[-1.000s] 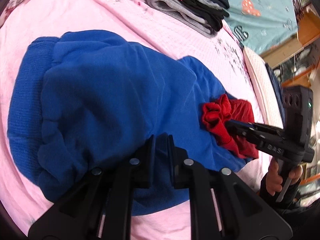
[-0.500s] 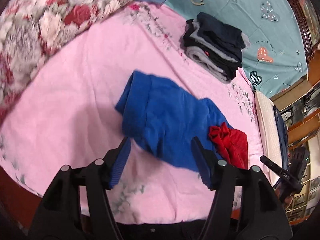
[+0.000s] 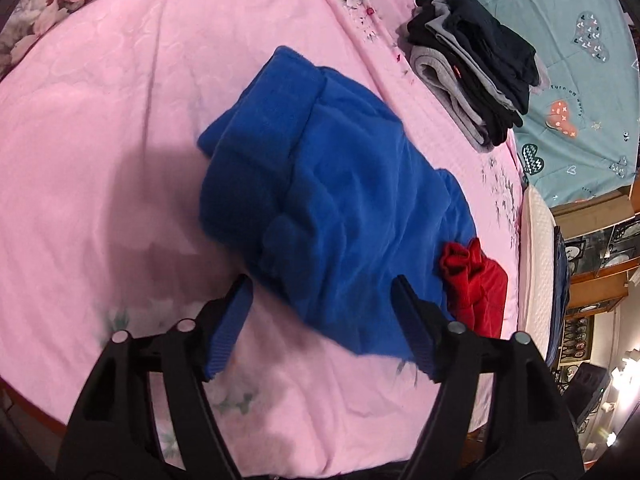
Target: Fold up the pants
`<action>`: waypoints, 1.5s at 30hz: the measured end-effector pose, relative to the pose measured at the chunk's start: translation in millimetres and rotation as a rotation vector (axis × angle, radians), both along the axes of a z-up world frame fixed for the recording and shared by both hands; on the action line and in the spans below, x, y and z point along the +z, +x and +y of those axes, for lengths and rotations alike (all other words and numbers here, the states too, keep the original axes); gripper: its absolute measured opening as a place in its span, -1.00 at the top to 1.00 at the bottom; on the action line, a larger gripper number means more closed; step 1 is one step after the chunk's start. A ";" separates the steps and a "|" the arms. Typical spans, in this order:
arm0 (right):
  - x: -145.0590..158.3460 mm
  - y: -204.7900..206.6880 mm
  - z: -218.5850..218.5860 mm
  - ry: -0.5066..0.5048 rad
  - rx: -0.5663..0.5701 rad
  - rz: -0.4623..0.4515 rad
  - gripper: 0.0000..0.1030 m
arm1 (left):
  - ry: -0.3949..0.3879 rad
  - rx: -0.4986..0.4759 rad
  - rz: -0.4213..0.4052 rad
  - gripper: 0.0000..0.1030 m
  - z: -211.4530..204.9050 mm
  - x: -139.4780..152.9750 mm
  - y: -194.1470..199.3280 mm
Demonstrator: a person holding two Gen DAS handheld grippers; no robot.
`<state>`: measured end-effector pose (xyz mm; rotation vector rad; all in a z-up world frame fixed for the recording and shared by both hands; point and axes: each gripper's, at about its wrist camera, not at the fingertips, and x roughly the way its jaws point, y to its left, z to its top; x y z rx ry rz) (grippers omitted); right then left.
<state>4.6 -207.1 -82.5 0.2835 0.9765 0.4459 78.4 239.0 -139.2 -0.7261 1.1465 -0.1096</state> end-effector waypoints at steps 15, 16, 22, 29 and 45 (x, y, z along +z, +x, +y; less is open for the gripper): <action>-14.7 13.6 25.1 -0.083 0.000 0.083 0.61 | 0.013 0.045 -0.122 0.43 20.2 -8.1 40.5; -13.5 16.7 32.2 -0.096 0.012 0.083 0.61 | -0.001 0.058 -0.139 0.46 24.4 -8.2 36.8; -15.0 50.5 109.1 -0.136 0.154 0.047 0.61 | -0.063 0.071 -0.147 0.48 35.1 -13.2 28.6; -60.8 103.9 215.8 -0.215 0.304 0.147 0.61 | 0.016 0.040 -0.184 0.47 27.5 3.5 23.6; -3.4 107.8 113.7 -0.100 0.141 0.053 0.52 | 0.341 -0.077 -0.324 0.56 -35.2 67.4 18.4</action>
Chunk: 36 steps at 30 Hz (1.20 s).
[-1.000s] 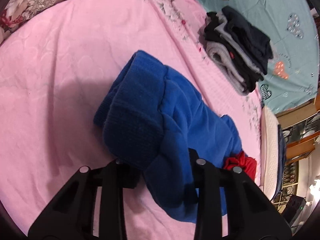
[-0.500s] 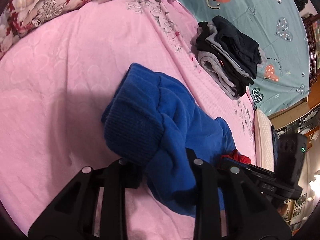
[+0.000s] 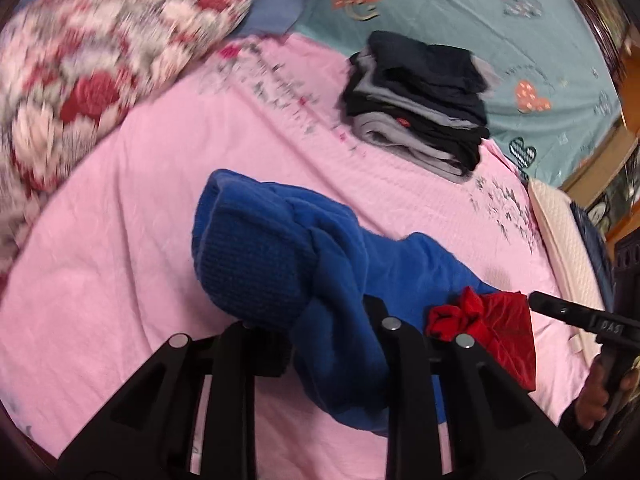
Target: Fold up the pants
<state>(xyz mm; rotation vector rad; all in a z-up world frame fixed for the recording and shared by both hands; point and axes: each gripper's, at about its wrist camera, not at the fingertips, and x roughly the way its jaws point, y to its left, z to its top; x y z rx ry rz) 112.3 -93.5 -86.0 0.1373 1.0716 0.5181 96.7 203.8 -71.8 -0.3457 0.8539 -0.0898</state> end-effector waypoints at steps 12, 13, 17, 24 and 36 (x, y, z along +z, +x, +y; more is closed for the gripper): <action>-2.0 -90.6 -221.1 0.209 -0.376 -0.008 0.50 | 0.204 -0.464 -0.056 0.64 -236.1 28.6 2.8; -3.7 -95.7 -230.6 0.218 -0.386 -0.009 0.50 | 0.212 -0.489 -0.037 0.64 -251.9 22.4 5.5; -11.7 -113.0 -257.1 0.241 -0.414 -0.002 0.50 | 0.237 -0.585 0.111 0.50 -296.2 -15.5 18.8; -22.9 -104.3 -259.4 0.246 -0.403 0.040 0.50 | 0.037 -0.732 0.085 -0.60 -294.3 7.8 -7.8; 35.4 -18.0 -123.6 0.187 -0.032 -0.070 0.50 | -0.063 -0.431 -0.031 -0.50 -173.2 37.8 -16.8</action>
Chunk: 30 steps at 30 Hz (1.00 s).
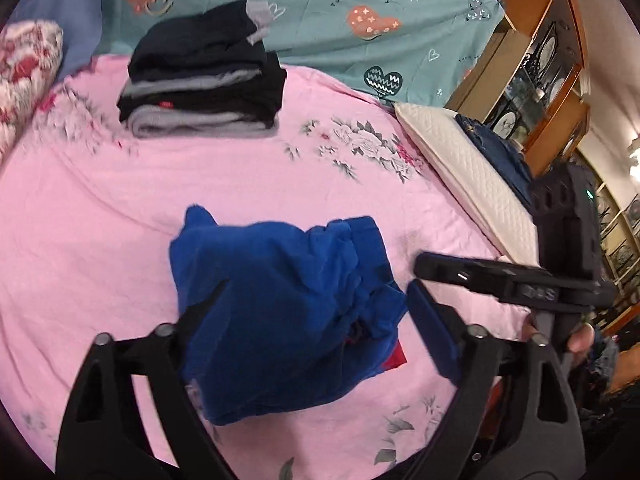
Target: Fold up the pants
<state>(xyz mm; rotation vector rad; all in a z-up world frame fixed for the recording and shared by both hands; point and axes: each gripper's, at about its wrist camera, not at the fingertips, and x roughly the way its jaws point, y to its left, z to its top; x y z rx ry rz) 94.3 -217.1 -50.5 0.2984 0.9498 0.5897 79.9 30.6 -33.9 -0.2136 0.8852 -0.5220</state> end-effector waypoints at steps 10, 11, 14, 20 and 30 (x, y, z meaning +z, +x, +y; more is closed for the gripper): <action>-78.5 2.1 -9.0 -0.158 -0.142 0.213 0.72 | -0.021 -0.091 0.196 0.15 -13.8 -87.5 13.9; -80.7 -2.8 -15.0 -0.160 -0.160 0.225 0.73 | -0.028 -0.100 0.196 0.15 -12.2 -90.7 11.7; -76.3 -1.2 -19.5 -0.155 -0.150 0.251 0.70 | -0.025 -0.110 0.179 0.15 -11.4 -85.5 4.2; 16.4 10.8 30.7 -0.275 0.002 0.016 0.06 | -0.028 -0.120 0.163 0.14 -12.8 -81.7 -4.7; -2.3 125.2 197.3 -0.521 0.489 0.038 -0.10 | -0.049 -0.129 0.179 0.14 -5.5 -79.1 -9.6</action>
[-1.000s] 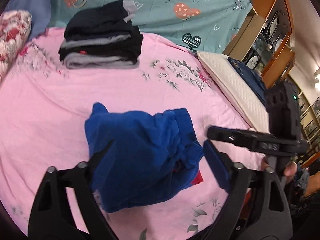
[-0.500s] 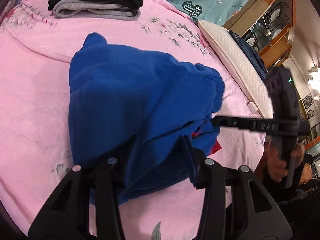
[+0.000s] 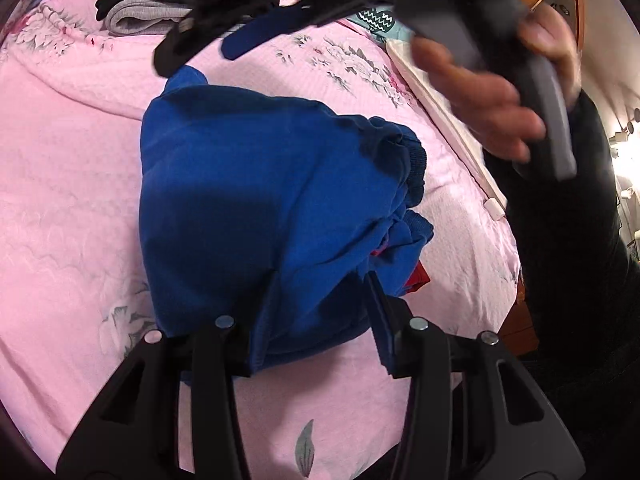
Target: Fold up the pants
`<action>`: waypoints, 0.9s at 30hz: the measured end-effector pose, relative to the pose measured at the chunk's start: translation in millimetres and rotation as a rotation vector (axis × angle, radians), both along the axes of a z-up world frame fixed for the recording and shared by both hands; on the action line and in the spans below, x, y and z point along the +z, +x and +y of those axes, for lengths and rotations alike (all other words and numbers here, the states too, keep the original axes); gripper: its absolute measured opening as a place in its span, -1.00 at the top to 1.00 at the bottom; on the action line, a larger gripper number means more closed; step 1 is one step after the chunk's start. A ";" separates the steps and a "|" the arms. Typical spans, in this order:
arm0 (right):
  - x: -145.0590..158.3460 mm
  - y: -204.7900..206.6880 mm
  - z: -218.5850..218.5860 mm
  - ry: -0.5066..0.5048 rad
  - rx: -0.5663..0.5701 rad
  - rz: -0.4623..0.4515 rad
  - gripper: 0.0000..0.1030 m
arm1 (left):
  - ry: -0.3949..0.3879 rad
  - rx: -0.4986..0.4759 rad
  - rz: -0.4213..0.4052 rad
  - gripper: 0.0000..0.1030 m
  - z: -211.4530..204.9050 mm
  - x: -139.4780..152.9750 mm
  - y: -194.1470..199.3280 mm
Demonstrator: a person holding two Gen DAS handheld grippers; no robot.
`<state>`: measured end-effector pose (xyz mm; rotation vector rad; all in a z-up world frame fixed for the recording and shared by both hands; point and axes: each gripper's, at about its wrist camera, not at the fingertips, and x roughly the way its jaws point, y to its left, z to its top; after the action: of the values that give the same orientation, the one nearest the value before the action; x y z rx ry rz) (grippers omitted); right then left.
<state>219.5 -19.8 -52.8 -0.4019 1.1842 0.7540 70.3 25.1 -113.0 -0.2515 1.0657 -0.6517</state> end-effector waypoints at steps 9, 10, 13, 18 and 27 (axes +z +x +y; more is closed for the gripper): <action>-32.5 -1.5 -4.3 -0.020 -0.013 0.084 0.81 | 0.000 -0.015 -0.003 0.14 -0.6 2.2 0.6; -30.0 2.9 -5.2 -0.014 -0.044 0.074 0.83 | 0.004 -0.017 -0.018 0.14 -0.1 6.6 -1.1; -18.9 19.6 -9.0 -0.024 -0.106 0.020 0.84 | 0.022 -0.032 -0.040 -0.04 -2.0 12.8 -3.4; -58.8 35.1 1.9 -0.096 -0.098 0.050 0.79 | 0.019 -0.017 0.079 -0.07 -2.9 -23.1 15.4; 31.7 -11.2 -59.9 0.065 -0.194 -0.131 0.01 | -0.038 -0.009 0.009 -0.08 25.6 19.5 4.0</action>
<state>208.3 -79.8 -21.1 -0.2735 1.0559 0.5878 74.3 50.6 -93.5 -0.2831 1.0641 -0.6804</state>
